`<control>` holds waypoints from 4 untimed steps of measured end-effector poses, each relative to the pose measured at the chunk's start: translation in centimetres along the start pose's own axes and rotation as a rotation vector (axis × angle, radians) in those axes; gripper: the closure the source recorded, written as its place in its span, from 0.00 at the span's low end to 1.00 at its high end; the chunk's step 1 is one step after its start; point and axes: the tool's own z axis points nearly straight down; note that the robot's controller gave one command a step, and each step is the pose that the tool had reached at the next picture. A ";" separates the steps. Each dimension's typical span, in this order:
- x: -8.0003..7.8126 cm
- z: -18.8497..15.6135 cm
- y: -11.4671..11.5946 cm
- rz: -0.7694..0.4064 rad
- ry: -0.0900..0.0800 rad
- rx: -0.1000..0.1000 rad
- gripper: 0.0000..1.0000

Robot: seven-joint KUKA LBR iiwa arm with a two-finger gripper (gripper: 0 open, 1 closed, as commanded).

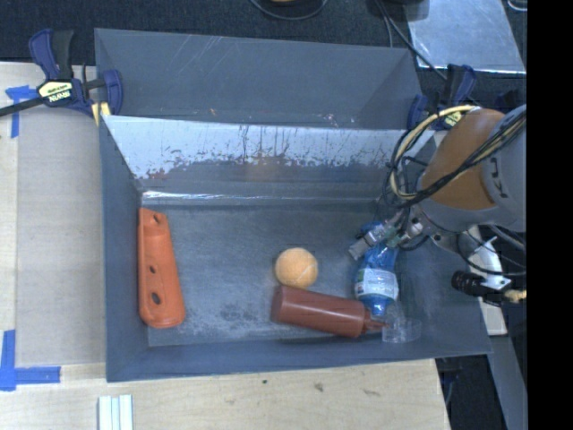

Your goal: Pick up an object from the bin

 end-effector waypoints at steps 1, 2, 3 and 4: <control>0.0 0.0 0.0 -0.001 0.000 0.000 1.00; 0.1 -0.1 0.0 -0.002 0.000 0.000 1.00; 0.1 -0.5 -0.1 -0.002 0.000 0.003 1.00; -0.1 -2.2 -0.5 0.003 -0.005 0.010 1.00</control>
Offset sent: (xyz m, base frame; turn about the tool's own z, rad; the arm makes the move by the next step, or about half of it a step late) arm 0.0000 0.0000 0.0086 0.0000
